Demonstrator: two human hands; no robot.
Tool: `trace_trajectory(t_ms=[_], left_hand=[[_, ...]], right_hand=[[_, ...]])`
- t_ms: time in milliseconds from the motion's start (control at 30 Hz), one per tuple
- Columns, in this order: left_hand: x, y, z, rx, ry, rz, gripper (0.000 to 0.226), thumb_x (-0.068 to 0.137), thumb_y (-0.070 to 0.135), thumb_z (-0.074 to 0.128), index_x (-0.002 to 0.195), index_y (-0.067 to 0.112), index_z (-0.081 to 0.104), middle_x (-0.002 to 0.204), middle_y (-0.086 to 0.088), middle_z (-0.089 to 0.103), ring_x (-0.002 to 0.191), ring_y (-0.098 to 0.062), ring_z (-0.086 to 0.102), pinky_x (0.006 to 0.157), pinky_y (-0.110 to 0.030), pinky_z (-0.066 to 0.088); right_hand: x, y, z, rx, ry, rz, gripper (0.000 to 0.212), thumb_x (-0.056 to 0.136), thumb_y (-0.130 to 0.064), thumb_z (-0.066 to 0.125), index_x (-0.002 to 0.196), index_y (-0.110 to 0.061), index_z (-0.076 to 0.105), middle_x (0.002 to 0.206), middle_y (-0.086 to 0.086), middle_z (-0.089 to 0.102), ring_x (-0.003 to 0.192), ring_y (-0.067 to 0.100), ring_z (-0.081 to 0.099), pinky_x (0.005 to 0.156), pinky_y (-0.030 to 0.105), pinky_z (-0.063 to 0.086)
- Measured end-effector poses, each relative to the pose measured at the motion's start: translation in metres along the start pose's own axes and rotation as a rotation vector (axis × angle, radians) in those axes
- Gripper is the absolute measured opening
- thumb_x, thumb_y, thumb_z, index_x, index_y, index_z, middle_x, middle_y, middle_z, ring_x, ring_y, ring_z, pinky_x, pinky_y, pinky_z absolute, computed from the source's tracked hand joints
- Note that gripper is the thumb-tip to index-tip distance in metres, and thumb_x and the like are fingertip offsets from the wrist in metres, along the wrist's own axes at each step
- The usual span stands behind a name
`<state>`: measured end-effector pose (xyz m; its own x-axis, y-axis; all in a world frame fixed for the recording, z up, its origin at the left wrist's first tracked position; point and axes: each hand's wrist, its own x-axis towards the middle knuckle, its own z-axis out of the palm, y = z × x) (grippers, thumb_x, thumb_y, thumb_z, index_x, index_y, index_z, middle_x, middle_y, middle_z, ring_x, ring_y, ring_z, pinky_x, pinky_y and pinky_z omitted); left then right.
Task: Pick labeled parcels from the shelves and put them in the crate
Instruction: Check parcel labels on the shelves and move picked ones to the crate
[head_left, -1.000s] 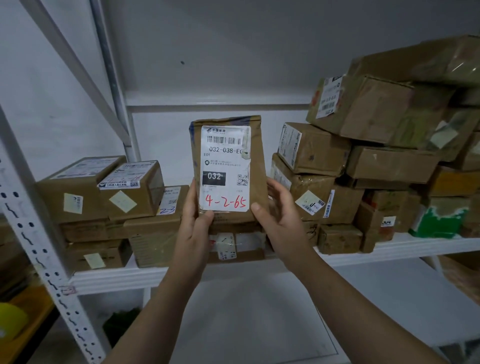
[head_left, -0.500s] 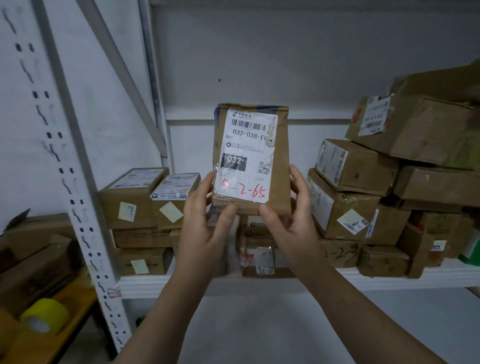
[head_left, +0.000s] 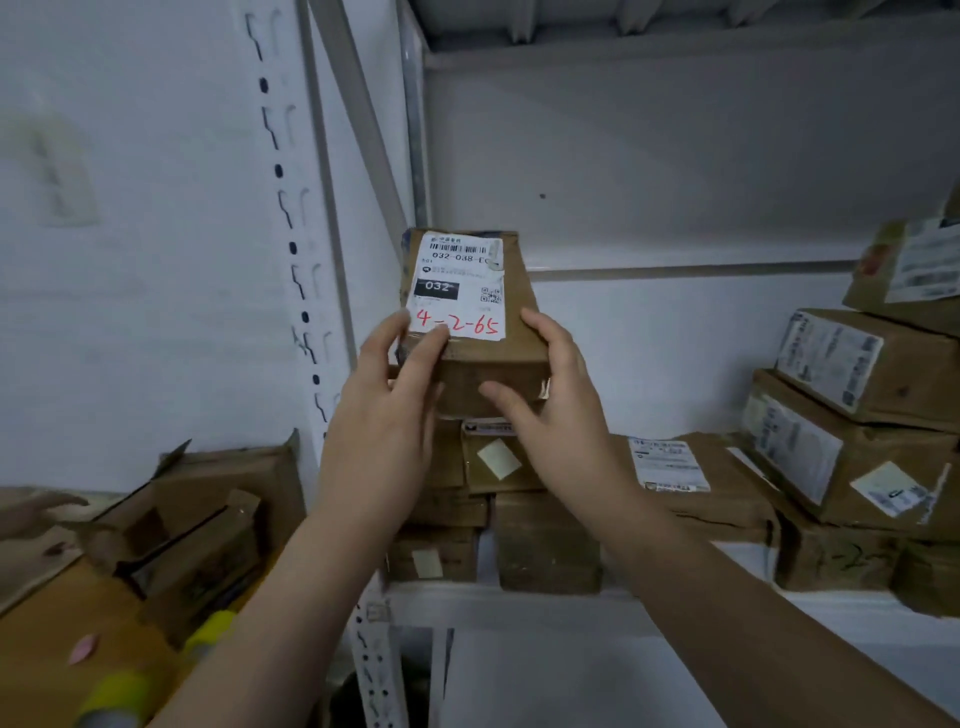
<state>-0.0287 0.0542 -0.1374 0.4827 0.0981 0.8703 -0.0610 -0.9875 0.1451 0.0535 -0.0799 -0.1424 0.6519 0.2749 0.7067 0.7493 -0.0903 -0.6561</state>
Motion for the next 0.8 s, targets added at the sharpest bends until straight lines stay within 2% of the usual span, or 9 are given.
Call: trace_trajectory(t_ms=[67,167,267,367,467,567,667,800], left_hand=[[0.007,-0.012,0.0,0.068,-0.037,0.036,0.054,0.086,0.006,0.061,0.137,0.012,0.045,0.143,-0.015,0.04,0.109,-0.036,0.054,0.082,-0.045,0.051],[0.016,-0.029,0.002,0.13,-0.033,0.096,0.054,0.081,0.0,0.063,0.133,0.008,0.05,0.134,-0.018,0.05,0.102,-0.041,0.054,0.08,-0.047,0.049],[0.016,-0.044,0.008,0.221,-0.013,0.112,0.041,0.086,0.009,0.051,0.127,0.009,0.056,0.127,-0.015,0.056,0.104,-0.039,0.047,0.083,-0.048,0.042],[0.009,-0.054,0.017,0.307,-0.03,0.137,0.041,0.085,0.022,0.044,0.123,0.013,0.057,0.123,-0.011,0.058,0.114,-0.032,0.037,0.091,-0.046,0.026],[0.006,-0.056,0.022,0.253,-0.042,0.145,0.04,0.088,0.022,0.047,0.126,0.013,0.055,0.124,-0.013,0.057,0.118,-0.031,0.039,0.097,-0.045,0.024],[0.007,-0.049,0.024,0.195,-0.037,0.144,0.042,0.089,0.029,0.042,0.125,0.014,0.056,0.126,-0.012,0.055,0.122,-0.031,0.04,0.101,-0.045,0.023],[0.006,-0.032,0.026,0.082,0.0,0.182,0.04,0.09,0.031,0.041,0.121,0.014,0.059,0.126,-0.011,0.056,0.123,-0.03,0.038,0.101,-0.044,0.021],[-0.009,-0.003,0.036,-0.021,0.071,0.277,0.033,0.088,0.024,0.049,0.115,0.011,0.063,0.123,-0.012,0.059,0.119,-0.031,0.045,0.099,-0.047,0.03]], right_hand=[[0.006,0.0,0.015,-0.007,0.026,0.033,0.066,0.087,-0.027,0.068,0.141,-0.035,0.032,0.141,-0.007,0.043,0.126,0.008,0.043,0.103,0.035,0.045],[0.014,0.002,0.032,-0.077,0.057,0.056,0.062,0.086,-0.037,0.067,0.138,-0.036,0.034,0.133,-0.004,0.052,0.121,0.016,0.05,0.097,0.042,0.048],[0.018,0.005,0.044,-0.226,0.047,0.11,0.063,0.084,-0.049,0.064,0.137,-0.038,0.032,0.121,0.0,0.056,0.111,0.022,0.053,0.092,0.045,0.049],[0.012,0.005,0.049,-0.339,-0.036,0.149,0.065,0.088,-0.05,0.059,0.142,-0.036,0.027,0.123,0.001,0.053,0.115,0.024,0.048,0.098,0.046,0.043],[0.007,0.004,0.049,-0.35,-0.042,0.13,0.068,0.09,-0.047,0.057,0.147,-0.035,0.021,0.129,0.0,0.051,0.12,0.024,0.044,0.101,0.046,0.04],[0.005,0.007,0.043,-0.365,-0.015,0.098,0.071,0.091,-0.046,0.057,0.149,-0.034,0.019,0.136,0.001,0.048,0.127,0.021,0.038,0.103,0.045,0.038],[-0.002,0.011,0.025,-0.358,0.022,0.088,0.061,0.092,-0.043,0.056,0.145,-0.034,0.027,0.137,-0.002,0.047,0.129,0.016,0.036,0.102,0.043,0.04],[-0.022,0.024,-0.007,-0.444,0.07,0.064,0.045,0.095,-0.033,0.055,0.138,-0.028,0.041,0.134,-0.008,0.051,0.126,0.011,0.037,0.098,0.027,0.035]])
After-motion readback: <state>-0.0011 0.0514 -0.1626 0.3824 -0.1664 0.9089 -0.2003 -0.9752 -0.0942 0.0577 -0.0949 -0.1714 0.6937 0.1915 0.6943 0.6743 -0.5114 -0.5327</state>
